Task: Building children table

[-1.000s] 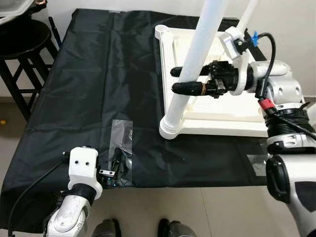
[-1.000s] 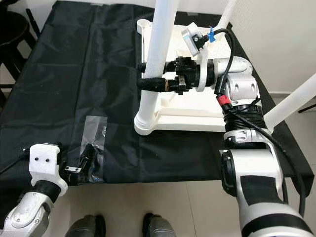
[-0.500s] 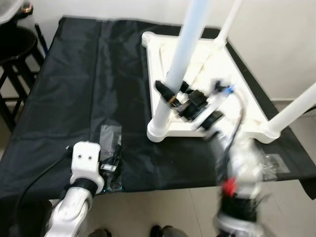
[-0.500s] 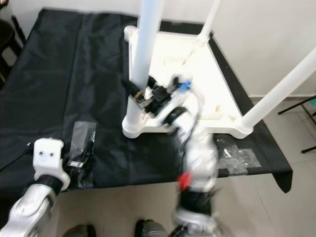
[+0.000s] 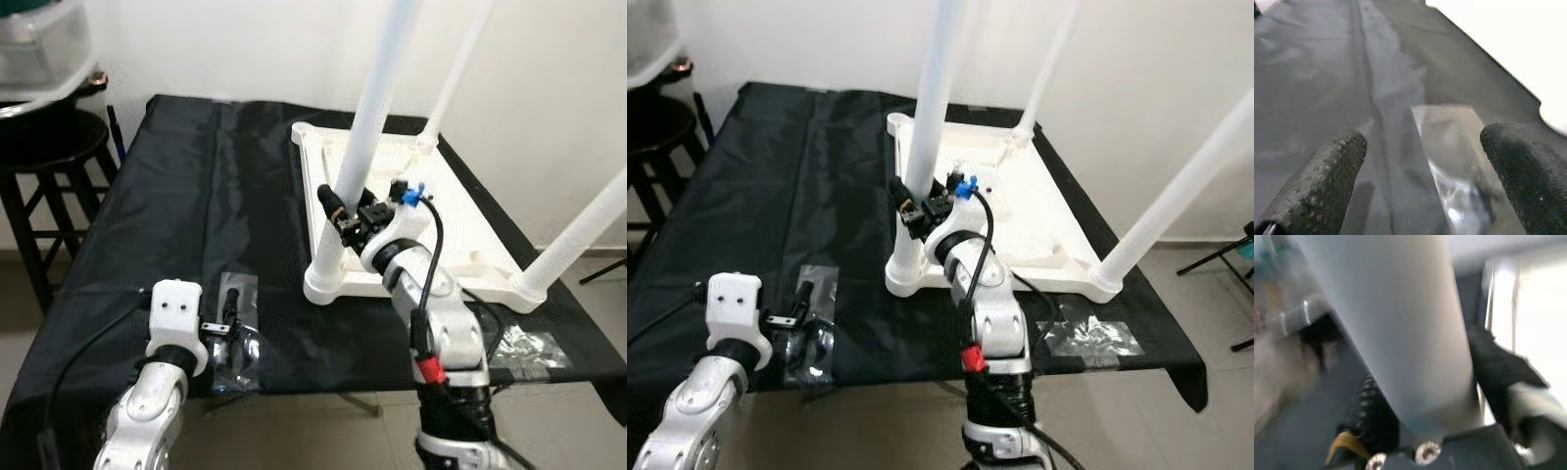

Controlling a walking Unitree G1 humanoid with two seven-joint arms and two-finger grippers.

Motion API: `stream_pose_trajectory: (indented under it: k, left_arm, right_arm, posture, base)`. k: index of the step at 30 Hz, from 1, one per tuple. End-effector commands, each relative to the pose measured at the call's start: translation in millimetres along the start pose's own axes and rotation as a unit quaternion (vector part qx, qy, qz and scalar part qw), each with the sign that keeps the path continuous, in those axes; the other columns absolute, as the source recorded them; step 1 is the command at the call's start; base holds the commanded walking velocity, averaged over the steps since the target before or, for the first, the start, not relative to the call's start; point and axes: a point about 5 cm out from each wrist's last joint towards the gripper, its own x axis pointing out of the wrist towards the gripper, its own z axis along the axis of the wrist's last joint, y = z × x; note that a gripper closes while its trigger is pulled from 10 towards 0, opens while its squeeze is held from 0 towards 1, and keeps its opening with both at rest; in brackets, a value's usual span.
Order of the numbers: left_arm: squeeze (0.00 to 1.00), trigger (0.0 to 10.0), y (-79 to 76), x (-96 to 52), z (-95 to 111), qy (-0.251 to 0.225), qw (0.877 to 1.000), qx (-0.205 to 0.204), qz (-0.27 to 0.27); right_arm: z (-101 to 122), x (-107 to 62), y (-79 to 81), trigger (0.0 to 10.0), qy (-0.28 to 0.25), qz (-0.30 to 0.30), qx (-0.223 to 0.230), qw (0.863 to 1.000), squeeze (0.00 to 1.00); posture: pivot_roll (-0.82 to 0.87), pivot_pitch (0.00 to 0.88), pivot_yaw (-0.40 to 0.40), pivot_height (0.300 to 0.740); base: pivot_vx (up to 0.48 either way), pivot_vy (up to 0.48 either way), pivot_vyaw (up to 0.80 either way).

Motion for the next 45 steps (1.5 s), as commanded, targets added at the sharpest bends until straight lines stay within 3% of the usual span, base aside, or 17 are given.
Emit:
stream_pose_trajectory:
  k: [1, 6, 9, 15, 16, 19, 20, 22, 23, 24, 29, 30, 34, 41, 42, 43, 45]
  left_arm:
    - [0.00, 10.0, -1.4, -5.5, 0.0, 0.003, 1.000, -0.003, -0.002]
    - [0.00, 10.0, -2.2, -12.2, 3.7, -0.002, 1.000, -0.004, -0.004]
    - [0.00, 10.0, -2.1, -22.9, 8.4, -0.003, 1.000, -0.003, -0.007]
    - [0.00, 10.0, -2.2, -28.4, 11.0, -0.003, 1.000, -0.001, -0.009]
    - [0.00, 10.0, -1.6, -33.9, 13.6, -0.003, 1.000, 0.000, -0.009]
    - [0.00, 10.0, -1.0, -38.9, 16.8, -0.004, 1.000, 0.001, -0.010]
    - [0.00, 10.0, -0.7, -42.6, 19.1, -0.004, 1.000, 0.002, -0.010]
    - [0.00, 10.0, -0.7, -42.6, 19.1, -0.004, 1.000, 0.002, -0.010]
    - [0.00, 10.0, -0.6, -45.7, 21.3, -0.004, 1.000, 0.003, -0.010]
    - [0.00, 10.0, -0.5, -49.1, 23.2, -0.003, 1.000, 0.006, -0.009]
    - [0.00, 10.0, -0.4, -53.8, 25.4, 0.000, 1.000, 0.008, -0.007]
    - [0.00, 10.0, -0.4, -55.2, 25.8, 0.001, 1.000, 0.009, -0.006]
    - [0.00, 10.0, -0.1, -54.6, 25.4, 0.003, 1.000, 0.007, -0.005]
    - [0.00, 10.0, -0.8, -49.3, 22.7, 0.007, 1.000, 0.003, -0.005]
    - [0.00, 10.0, -0.9, -46.5, 20.3, 0.008, 1.000, 0.001, -0.003]
    - [0.00, 10.0, -0.8, -44.4, 18.1, 0.009, 1.000, 0.000, -0.002]
    - [0.00, 10.0, -0.8, -44.4, 18.1, 0.009, 1.000, 0.000, -0.002]
  right_arm:
    - [14.8, -5.2, -6.8, 10.0, -0.039, 0.077, -0.052, 0.995, 1.00]
    - [28.4, -11.0, -17.7, 10.0, -0.057, 0.142, -0.098, 0.983, 1.00]
    - [44.4, -11.3, -37.8, 10.0, -0.063, 0.222, -0.130, 0.964, 1.00]
    - [50.7, -11.3, -42.7, 10.0, -0.061, 0.272, -0.121, 0.953, 1.00]
    - [55.5, -12.1, -46.8, 10.0, -0.049, 0.314, -0.120, 0.941, 1.00]
    - [61.3, -11.7, -51.0, 10.0, -0.038, 0.342, -0.120, 0.931, 1.00]
    - [65.8, -10.9, -53.8, 10.0, -0.030, 0.367, -0.124, 0.921, 1.00]
    - [65.8, -10.9, -53.8, 10.0, -0.030, 0.367, -0.124, 0.921, 1.00]
    - [72.5, -6.5, -55.4, 10.0, -0.033, 0.373, -0.131, 0.918, 0.00]
    - [81.2, 0.4, -52.7, 0.0, -0.046, 0.394, -0.128, 0.909, 0.00]
    - [91.4, 7.4, -47.7, 0.0, -0.056, 0.432, -0.135, 0.890, 0.00]
    - [96.2, 7.9, -46.6, 0.0, -0.056, 0.450, -0.138, 0.880, 0.00]
    - [107.5, 2.2, -49.3, 0.0, -0.056, 0.473, -0.146, 0.867, 0.00]
    - [103.7, -7.7, -50.9, 0.0, -0.048, 0.452, -0.174, 0.873, 0.00]
    - [70.2, 5.1, -30.4, 0.0, -0.059, 0.277, -0.121, 0.952, 0.00]
    - [47.5, 1.8, -24.7, 0.0, -0.060, 0.114, -0.073, 0.989, 0.00]
    - [47.5, 1.8, -24.7, 0.0, -0.060, 0.114, -0.073, 0.989, 0.00]
  posture:
    - [-0.01, 0.157, -0.101, 0.740]
    - [0.01, 0.191, -0.095, 0.740]
    - [0.03, 0.226, -0.086, 0.740]
    - [0.05, 0.250, -0.078, 0.740]
    - [0.08, 0.296, -0.064, 0.740]
    - [0.09, 0.317, -0.069, 0.740]
    - [0.09, 0.322, -0.069, 0.740]
    - [0.09, 0.322, -0.069, 0.740]
    - [0.10, 0.334, -0.067, 0.740]
    - [0.11, 0.343, -0.064, 0.740]
    - [0.12, 0.344, -0.064, 0.740]
    - [0.12, 0.343, -0.066, 0.740]
    - [0.10, 0.335, -0.064, 0.740]
    - [0.05, 0.311, -0.087, 0.740]
    - [0.02, 0.275, -0.139, 0.740]
    - [0.02, 0.268, -0.141, 0.740]
    - [0.02, 0.268, -0.141, 0.740]
  base:
    - [0.000, 0.000, 0.00]
    - [0.000, 0.000, 0.00]
    - [0.000, 0.000, 0.00]
    - [0.000, 0.000, 0.00]
    - [0.000, 0.000, 0.00]
    - [0.000, 0.000, 0.00]
    - [0.000, 0.000, 0.00]
    - [0.000, 0.000, 0.00]
    - [0.000, 0.000, 0.00]
    - [0.000, 0.000, 0.00]
    - [0.000, 0.000, 0.00]
    - [0.000, 0.000, 0.00]
    - [0.000, 0.000, 0.00]
    - [0.000, 0.000, 0.00]
    - [0.000, 0.000, 0.00]
    - [0.000, 0.000, 0.00]
    - [0.000, 0.000, 0.00]
